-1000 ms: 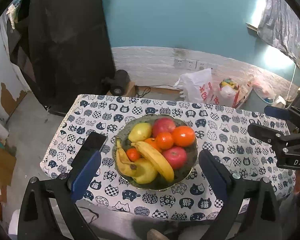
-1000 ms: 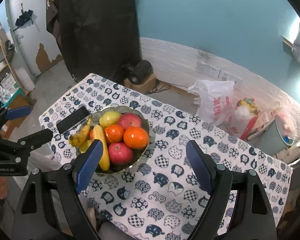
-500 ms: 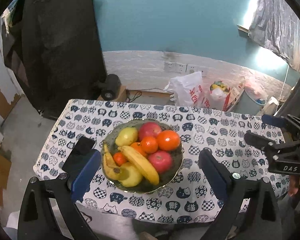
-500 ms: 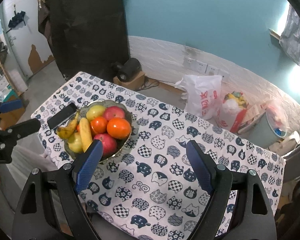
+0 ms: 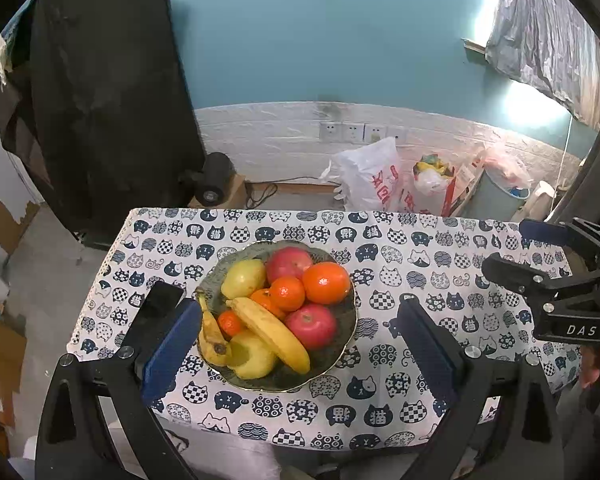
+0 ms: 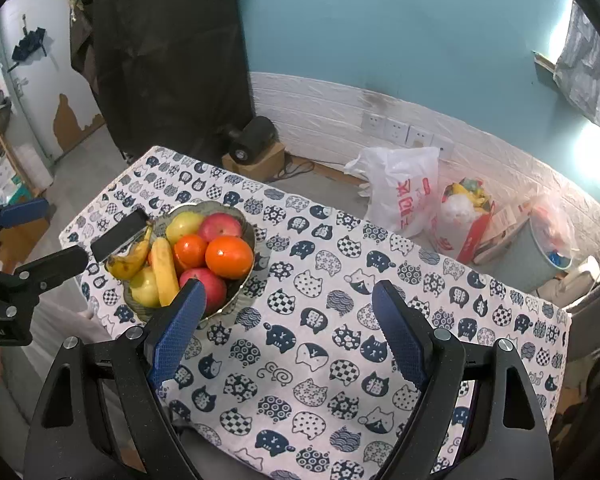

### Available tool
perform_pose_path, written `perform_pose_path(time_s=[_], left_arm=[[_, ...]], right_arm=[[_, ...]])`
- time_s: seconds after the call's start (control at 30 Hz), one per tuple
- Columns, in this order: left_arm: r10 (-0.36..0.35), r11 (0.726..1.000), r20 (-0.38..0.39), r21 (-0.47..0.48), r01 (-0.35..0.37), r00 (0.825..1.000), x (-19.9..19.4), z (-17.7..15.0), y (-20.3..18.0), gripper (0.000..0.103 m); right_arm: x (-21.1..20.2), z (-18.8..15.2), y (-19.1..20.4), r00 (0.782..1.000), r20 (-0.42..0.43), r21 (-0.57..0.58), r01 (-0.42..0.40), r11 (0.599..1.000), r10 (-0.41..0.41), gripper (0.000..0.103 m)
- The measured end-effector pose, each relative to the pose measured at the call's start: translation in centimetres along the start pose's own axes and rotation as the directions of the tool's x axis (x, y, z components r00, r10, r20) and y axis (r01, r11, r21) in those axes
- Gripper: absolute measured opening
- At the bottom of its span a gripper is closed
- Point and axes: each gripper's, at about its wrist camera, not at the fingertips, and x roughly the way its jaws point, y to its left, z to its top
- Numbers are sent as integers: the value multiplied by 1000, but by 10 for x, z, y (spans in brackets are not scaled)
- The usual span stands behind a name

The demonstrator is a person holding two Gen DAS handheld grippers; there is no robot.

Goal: Organize fruits

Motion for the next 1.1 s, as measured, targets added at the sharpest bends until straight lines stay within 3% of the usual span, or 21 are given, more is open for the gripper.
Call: perform_pose_path(time_s=[1.1], left_arm=[[7, 1000, -6, 6, -7, 1000, -1, 0, -4, 101]], right_arm=[[4, 0, 2, 1000, -13, -3, 2, 1000, -2, 84]])
